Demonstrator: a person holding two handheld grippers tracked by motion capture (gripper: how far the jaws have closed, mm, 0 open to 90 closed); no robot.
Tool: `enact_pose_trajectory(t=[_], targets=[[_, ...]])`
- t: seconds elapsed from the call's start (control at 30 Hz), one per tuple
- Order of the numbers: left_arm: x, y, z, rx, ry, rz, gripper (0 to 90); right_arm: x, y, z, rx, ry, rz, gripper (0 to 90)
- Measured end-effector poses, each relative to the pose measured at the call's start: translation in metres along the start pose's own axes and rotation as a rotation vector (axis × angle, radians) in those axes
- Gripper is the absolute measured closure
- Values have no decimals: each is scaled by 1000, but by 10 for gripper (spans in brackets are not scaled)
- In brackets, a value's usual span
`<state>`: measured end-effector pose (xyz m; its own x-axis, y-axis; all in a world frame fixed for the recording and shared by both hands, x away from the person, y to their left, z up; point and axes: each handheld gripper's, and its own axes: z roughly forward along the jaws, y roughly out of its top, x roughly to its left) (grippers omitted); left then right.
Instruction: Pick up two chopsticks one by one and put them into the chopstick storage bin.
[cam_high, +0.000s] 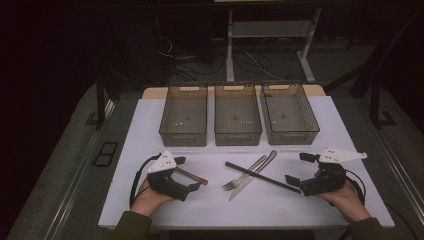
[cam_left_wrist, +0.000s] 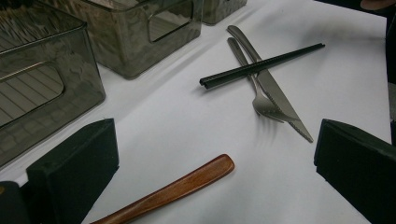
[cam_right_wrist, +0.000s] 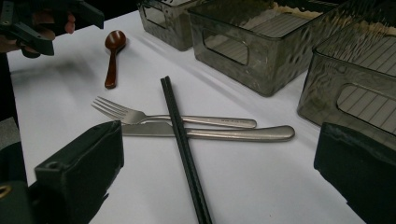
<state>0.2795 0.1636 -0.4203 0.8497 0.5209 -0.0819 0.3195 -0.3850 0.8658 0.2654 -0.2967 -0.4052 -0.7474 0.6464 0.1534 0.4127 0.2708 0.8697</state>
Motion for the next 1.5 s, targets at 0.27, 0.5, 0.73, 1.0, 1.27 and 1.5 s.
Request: enact_pose_trajectory(t=[0.27, 0.5, 0.73, 1.0, 1.27, 1.5], targets=[[-1, 1, 0, -1, 1, -3, 0, 0, 3, 5, -1, 11, -6, 8], [-1, 0, 0, -2, 2, 1, 0, 0, 7, 12, 8, 24, -17, 7], [-1, 1, 0, 1, 0, 1, 0, 0, 12, 20, 21, 43, -25, 7], [-1, 1, -1, -5, 3, 3, 0, 0, 13, 26, 33, 51, -25, 8], [-1, 1, 0, -10, 4, -8, 0, 1, 18, 35, 41, 62, -22, 9], [-1, 1, 0, -11, 3, -7, 0, 3, 22, 45, 58, 71, -31, 9]])
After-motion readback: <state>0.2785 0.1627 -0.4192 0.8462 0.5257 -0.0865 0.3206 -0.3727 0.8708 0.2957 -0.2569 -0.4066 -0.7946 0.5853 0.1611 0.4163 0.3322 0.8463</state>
